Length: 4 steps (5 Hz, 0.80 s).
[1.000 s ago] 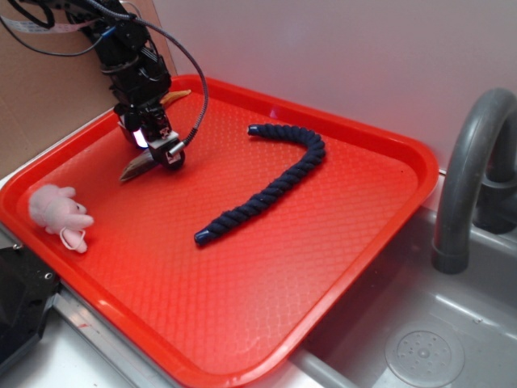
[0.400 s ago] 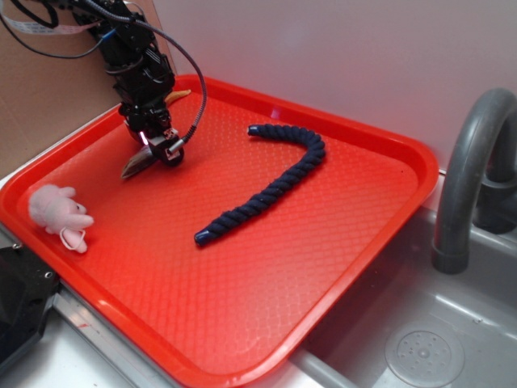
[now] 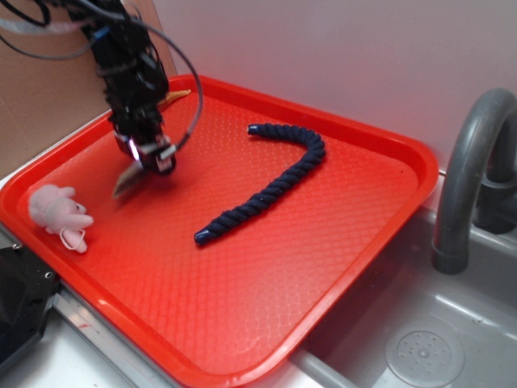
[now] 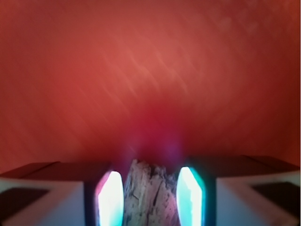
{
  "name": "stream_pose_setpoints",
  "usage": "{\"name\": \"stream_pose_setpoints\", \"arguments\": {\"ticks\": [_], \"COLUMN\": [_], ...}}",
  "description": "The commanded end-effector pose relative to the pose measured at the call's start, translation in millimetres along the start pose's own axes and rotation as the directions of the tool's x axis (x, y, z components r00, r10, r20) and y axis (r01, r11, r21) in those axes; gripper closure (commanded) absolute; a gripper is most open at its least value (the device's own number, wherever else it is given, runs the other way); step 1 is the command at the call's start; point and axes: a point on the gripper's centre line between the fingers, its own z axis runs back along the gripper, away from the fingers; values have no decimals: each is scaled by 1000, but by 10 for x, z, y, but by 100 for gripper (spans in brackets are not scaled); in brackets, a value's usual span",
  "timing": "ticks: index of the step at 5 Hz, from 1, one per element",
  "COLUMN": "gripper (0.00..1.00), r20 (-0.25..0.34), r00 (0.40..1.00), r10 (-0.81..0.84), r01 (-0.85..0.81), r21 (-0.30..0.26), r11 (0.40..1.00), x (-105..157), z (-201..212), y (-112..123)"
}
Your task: Grab the wood chip.
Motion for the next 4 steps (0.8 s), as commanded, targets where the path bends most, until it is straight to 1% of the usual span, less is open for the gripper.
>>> {"name": "stream_pose_setpoints", "arguments": {"ticks": [1, 2, 3, 4], "gripper": [100, 100, 100, 100], "r20": [244, 223, 140, 106], "r00": [967, 971, 990, 990], "r10": [76, 88, -13, -91], "r01": [-83, -87, 17, 94], "r21": [21, -14, -29, -25], "r11": [996, 996, 999, 995], "x": [38, 36, 73, 39], "z": [1134, 1593, 1455, 1379], "y": [3, -131, -114, -134]}}
